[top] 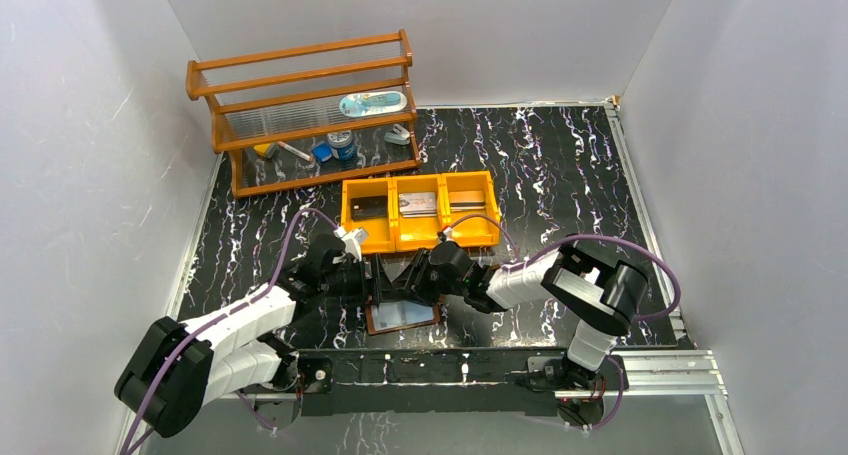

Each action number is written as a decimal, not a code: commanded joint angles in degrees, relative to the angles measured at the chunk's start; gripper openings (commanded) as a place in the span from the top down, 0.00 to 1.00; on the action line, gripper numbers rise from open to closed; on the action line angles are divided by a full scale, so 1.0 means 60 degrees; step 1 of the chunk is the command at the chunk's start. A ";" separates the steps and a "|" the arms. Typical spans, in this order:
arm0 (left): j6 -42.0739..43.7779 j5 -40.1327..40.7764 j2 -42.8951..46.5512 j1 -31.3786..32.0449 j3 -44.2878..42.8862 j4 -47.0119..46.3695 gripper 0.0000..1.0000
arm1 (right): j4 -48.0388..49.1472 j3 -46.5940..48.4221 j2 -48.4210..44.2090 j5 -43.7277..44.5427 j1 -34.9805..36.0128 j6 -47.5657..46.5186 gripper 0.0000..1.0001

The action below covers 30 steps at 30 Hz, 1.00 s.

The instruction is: Take the credit cards out of the card holder

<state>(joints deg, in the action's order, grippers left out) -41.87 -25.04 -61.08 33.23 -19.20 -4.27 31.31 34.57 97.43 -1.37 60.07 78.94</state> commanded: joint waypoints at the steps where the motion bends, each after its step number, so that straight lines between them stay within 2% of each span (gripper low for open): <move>1: 0.0066 0.0054 0.0000 0.0043 0.0217 0.0105 0.34 | -0.1256 -0.0415 0.0227 0.0099 -0.0008 -0.0324 0.46; 3: 0.0024 -0.0004 0.0096 0.0046 0.0227 0.0119 0.38 | -0.1255 -0.0414 0.0213 0.0083 -0.0007 -0.0335 0.45; 8: -0.0065 -0.0306 0.0494 0.0042 0.0144 0.0126 0.56 | -0.1090 -0.0334 0.0153 -0.0093 -0.0026 -0.0521 0.43; 11: -0.0109 -0.0489 0.0701 0.0043 0.0007 0.0141 0.62 | -0.0993 -0.0248 -0.0056 -0.0201 -0.0026 -0.0704 0.42; 17: -0.0090 -0.0690 0.0671 0.0057 -0.0295 0.0141 0.62 | -0.1122 -0.0214 -0.0881 -0.0056 -0.0022 -0.1010 0.34; 23: -0.0004 -0.0788 0.0196 0.0164 -0.0607 0.0020 0.62 | -0.2387 0.0061 -0.1928 0.0783 -0.0027 -0.1375 0.28; 30: -0.0039 -0.1086 -0.0722 0.0677 -0.0930 -0.0566 0.61 | -0.3501 -0.0014 -0.2678 0.1610 -0.0022 -0.1230 0.26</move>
<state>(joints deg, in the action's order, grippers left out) -42.46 -29.19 -63.20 35.35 -22.13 -5.37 15.97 33.93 84.53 3.40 59.96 71.92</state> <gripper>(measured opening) 0.385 0.734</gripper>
